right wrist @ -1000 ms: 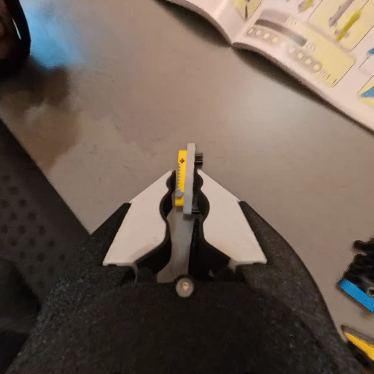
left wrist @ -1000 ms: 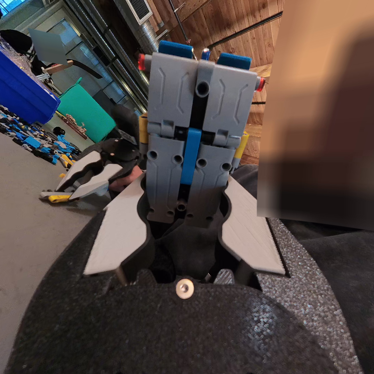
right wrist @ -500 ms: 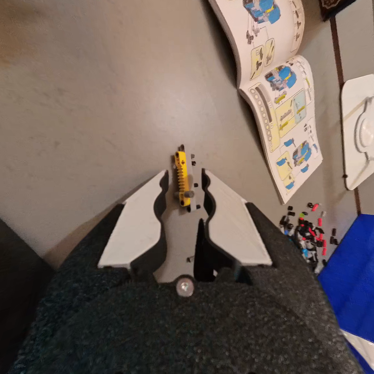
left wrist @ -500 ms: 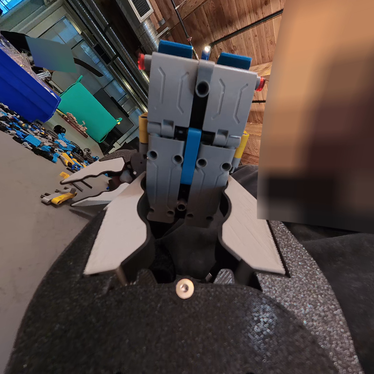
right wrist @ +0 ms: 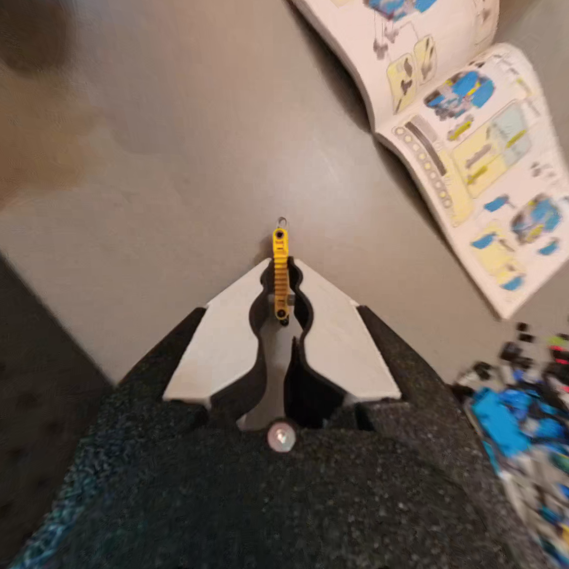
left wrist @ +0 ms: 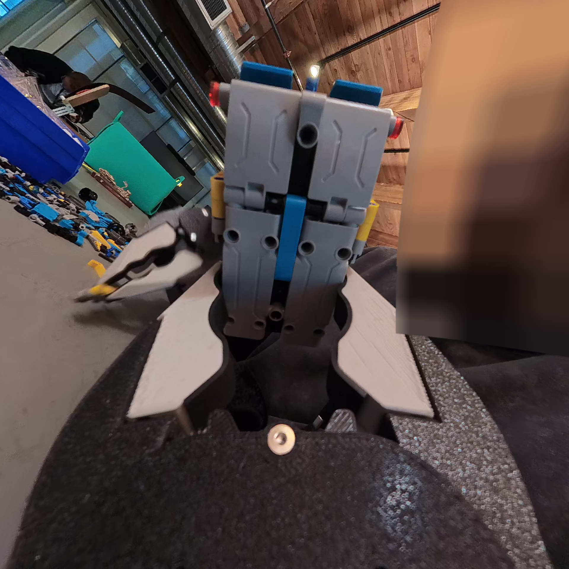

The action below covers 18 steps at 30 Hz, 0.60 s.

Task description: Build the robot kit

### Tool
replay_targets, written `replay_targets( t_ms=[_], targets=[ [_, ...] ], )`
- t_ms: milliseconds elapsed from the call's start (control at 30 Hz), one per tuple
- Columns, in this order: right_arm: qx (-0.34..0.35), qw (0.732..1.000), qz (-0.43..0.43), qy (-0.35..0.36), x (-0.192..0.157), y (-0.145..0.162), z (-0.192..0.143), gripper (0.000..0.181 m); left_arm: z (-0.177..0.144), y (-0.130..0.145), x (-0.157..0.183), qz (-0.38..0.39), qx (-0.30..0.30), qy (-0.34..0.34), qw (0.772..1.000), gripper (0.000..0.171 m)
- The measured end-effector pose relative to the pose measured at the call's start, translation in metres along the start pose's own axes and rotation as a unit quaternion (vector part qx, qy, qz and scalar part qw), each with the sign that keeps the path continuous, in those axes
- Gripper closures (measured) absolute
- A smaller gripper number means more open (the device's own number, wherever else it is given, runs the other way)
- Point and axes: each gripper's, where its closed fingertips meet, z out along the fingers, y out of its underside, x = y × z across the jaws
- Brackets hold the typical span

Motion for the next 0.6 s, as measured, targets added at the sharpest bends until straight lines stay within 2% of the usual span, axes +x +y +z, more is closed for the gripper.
replay_targets(
  t_ms=[67, 100, 133, 167, 233, 300, 433, 600],
  targets=[
    [0.061, 0.982, 0.121, -0.132, -0.014, -0.021, -0.016, 0.173, 0.0, 0.0, 0.001, 0.0, 0.001, 0.003, 1.0, 0.102],
    [0.057, 0.959, 0.182, -0.208, -0.022, -0.022, -0.021, 0.173, 0.0, -0.001, 0.001, 0.0, 0.001, 0.003, 1.0, 0.102],
    [0.053, 0.944, 0.227, -0.236, -0.018, -0.019, -0.02, 0.173, 0.0, -0.001, 0.001, -0.001, 0.002, 0.003, 1.0, 0.102],
    [0.036, 0.94, 0.251, -0.23, -0.009, -0.009, -0.014, 0.173, 0.0, -0.001, 0.001, -0.003, 0.002, 0.005, 1.0, 0.102],
    [-0.017, 0.949, 0.243, -0.2, 0.001, 0.016, -0.002, 0.173, 0.0, 0.0, 0.002, -0.005, 0.002, 0.006, 1.0, 0.102],
    [-0.014, 0.951, 0.232, -0.202, -0.001, 0.014, -0.002, 0.173, 0.0, 0.0, 0.001, -0.004, 0.0, 0.006, 1.0, 0.102],
    [-0.033, 0.974, 0.168, -0.149, 0.004, 0.016, 0.001, 0.173, 0.0, -0.001, 0.001, -0.006, 0.003, 0.006, 1.0, 0.102],
    [-0.033, 0.983, 0.101, -0.148, -0.012, 0.009, 0.004, 0.173, 0.0, -0.001, 0.001, -0.007, 0.003, 0.005, 1.0, 0.102]
  ],
)
